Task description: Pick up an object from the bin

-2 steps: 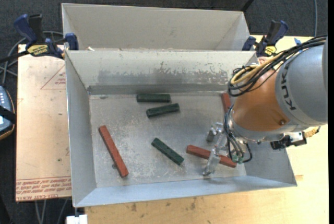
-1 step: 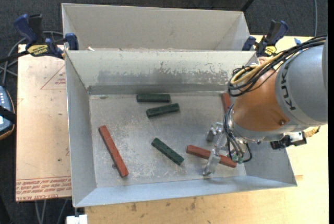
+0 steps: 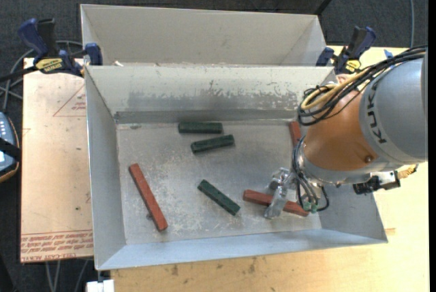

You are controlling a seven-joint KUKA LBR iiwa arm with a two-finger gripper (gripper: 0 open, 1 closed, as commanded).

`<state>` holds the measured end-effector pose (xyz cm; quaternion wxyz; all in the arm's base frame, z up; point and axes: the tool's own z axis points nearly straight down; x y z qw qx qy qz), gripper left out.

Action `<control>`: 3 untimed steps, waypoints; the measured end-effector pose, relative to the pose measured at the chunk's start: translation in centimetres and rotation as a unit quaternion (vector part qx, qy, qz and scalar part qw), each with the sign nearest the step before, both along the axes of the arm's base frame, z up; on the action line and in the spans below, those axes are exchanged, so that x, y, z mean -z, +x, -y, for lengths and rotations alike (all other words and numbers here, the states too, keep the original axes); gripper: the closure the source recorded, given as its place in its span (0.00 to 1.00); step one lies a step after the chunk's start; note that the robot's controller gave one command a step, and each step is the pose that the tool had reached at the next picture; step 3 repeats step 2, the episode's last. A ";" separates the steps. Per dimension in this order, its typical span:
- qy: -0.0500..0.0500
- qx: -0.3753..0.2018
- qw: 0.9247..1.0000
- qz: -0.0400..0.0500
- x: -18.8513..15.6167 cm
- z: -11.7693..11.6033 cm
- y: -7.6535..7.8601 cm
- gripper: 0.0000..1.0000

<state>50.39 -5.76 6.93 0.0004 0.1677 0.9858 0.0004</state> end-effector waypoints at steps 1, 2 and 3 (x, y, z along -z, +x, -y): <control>0.000 -0.001 1.000 0.002 -4.4 0.0 0.1 1.00; 0.000 -0.001 1.000 0.002 -7.9 -0.1 0.2 1.00; 0.000 -0.001 1.000 0.002 -7.9 -0.1 0.2 1.00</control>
Offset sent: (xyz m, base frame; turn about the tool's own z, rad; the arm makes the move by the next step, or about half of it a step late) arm 0.0001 -0.0001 0.0417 0.0000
